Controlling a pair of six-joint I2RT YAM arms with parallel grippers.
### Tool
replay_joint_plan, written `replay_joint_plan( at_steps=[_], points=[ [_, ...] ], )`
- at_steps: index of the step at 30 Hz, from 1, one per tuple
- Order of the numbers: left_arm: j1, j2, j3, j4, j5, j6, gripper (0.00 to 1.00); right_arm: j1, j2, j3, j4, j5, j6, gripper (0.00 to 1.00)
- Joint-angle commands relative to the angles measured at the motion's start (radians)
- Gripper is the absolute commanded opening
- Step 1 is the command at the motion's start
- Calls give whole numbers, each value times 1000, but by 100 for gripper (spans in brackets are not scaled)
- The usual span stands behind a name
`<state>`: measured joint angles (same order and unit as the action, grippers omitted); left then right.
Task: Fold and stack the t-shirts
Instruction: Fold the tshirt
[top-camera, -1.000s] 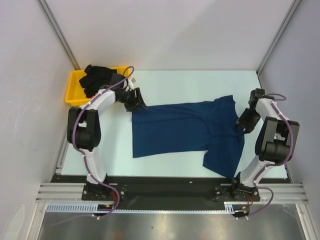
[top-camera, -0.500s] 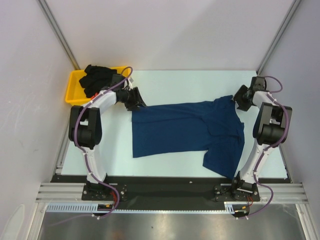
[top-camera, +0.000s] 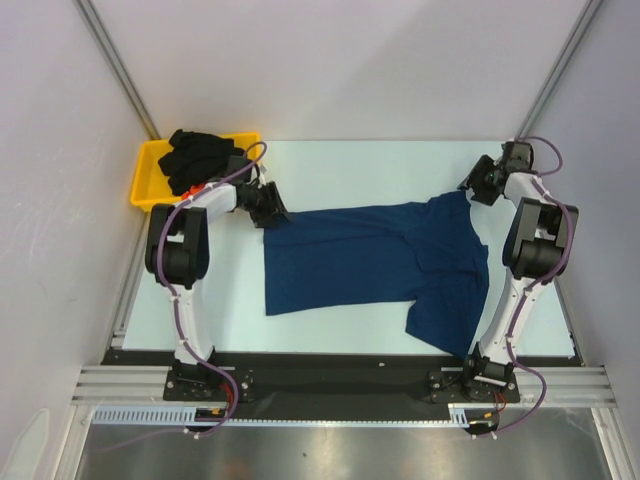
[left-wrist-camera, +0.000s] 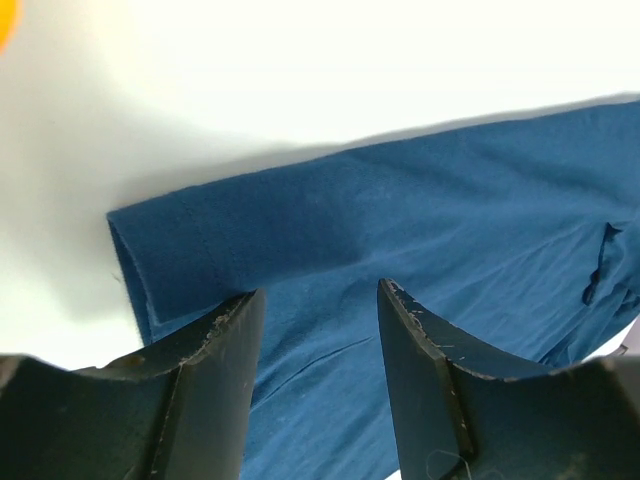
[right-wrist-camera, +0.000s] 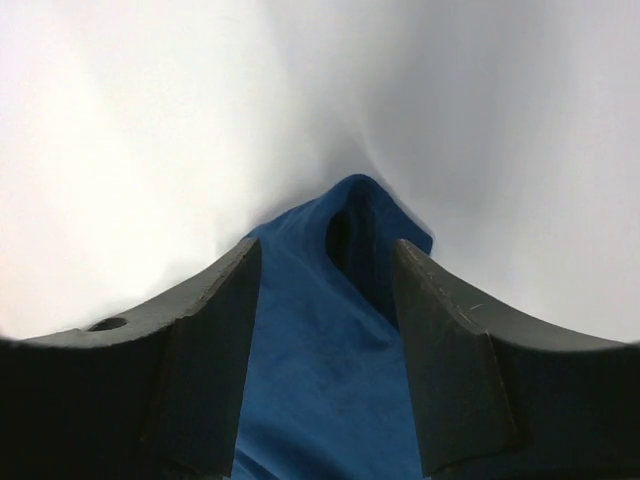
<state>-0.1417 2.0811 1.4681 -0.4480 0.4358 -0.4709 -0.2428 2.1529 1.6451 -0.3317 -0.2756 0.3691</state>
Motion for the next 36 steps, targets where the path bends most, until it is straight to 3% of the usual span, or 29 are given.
replay_joint_plan(
  at_steps=[1, 8, 18, 29, 36],
  points=[
    [10, 14, 47, -4, -12, -12, 55, -1, 35, 27, -9, -28, -13, 59],
    [10, 33, 47, -26, -16, 2, 55, -4, 56, 50, -1, -36, 4, 48],
    [13, 60, 57, -35, -26, 15, 55, -24, 74, 59, -3, 100, 30, 3],
    [13, 76, 104, -43, -51, 43, 56, -36, 214, 251, -78, 111, 1, 2],
    [11, 74, 97, -1, -40, 40, 56, -39, 209, 268, -104, 162, -27, 4]
  ],
)
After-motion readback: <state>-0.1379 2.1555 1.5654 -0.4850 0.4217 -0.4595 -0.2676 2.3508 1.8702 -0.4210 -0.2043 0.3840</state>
